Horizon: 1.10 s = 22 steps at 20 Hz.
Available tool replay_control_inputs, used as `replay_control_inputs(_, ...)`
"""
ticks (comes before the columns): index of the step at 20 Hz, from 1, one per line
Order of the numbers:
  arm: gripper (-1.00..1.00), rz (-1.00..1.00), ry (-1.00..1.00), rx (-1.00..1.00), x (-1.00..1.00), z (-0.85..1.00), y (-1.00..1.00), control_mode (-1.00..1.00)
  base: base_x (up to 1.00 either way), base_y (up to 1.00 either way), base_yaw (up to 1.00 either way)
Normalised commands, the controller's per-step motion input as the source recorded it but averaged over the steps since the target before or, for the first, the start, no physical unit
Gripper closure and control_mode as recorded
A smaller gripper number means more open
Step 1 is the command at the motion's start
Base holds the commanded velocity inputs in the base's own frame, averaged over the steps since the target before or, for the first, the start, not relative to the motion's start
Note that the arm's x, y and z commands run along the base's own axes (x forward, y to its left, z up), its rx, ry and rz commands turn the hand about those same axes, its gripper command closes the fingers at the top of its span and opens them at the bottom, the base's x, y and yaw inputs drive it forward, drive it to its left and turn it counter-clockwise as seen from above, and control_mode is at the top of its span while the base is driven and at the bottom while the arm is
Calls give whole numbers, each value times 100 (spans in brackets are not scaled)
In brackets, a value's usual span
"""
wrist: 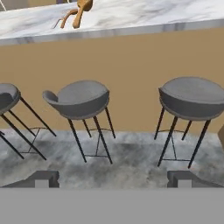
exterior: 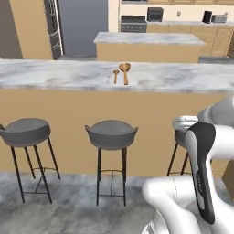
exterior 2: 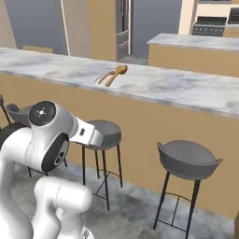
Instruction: Pick up the metallic utensils from the counter and place them in the open drawer. Make sure not to pick up any wooden utensils.
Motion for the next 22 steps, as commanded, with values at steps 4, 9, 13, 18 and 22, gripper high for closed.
replay_control_inputs(4, -100, 0, 0, 0, 0, 0, 0, 100, 0, 83, -15)
replay_control_inputs(9, -100, 0, 0, 0, 0, 0, 0, 100, 1, 71, -9)
replay_control_inputs(13, -100, 0, 0, 0, 0, 0, 0, 100, 19, 80, -15)
replay_control_inputs(18, -100, 0, 0, 0, 0, 0, 0, 100, 73, 25, -22)
replay_control_inputs(22, -100, 0, 0, 0, 0, 0, 0, 100, 62, -2, -15)
